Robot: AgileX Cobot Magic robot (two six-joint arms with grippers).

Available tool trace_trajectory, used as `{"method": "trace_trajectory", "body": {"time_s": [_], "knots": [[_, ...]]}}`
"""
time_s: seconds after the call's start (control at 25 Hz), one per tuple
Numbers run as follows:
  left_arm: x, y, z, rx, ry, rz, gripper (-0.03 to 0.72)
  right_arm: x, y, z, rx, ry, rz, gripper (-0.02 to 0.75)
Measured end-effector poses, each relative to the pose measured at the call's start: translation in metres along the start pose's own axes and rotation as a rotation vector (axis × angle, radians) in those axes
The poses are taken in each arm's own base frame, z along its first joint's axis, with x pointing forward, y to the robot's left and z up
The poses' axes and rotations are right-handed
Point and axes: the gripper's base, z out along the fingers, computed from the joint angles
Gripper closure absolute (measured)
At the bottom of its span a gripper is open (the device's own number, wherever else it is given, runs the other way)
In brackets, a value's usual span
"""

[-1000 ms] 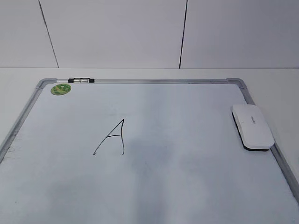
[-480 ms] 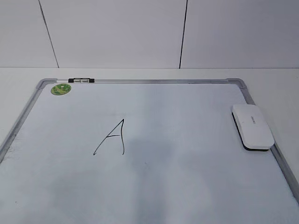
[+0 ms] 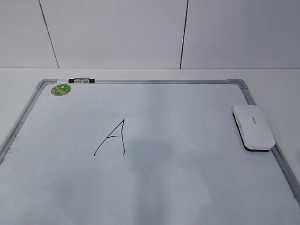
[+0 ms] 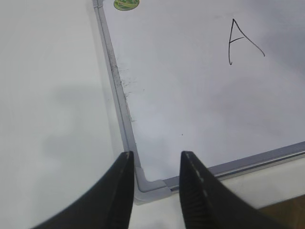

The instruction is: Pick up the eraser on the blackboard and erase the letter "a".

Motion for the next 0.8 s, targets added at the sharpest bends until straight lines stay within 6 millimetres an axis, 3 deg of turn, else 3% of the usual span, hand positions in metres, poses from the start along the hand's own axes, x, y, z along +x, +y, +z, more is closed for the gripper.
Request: {"method": "trace_trajectory", "body": {"time_s": [0.8], "knots": [[-0.0001,-0.0009,0.0000,0.009,-0.001,-0.005,0.453,-0.0005,0.0000,0.0000,0.000,-0.006,0.004,0.145]]}}
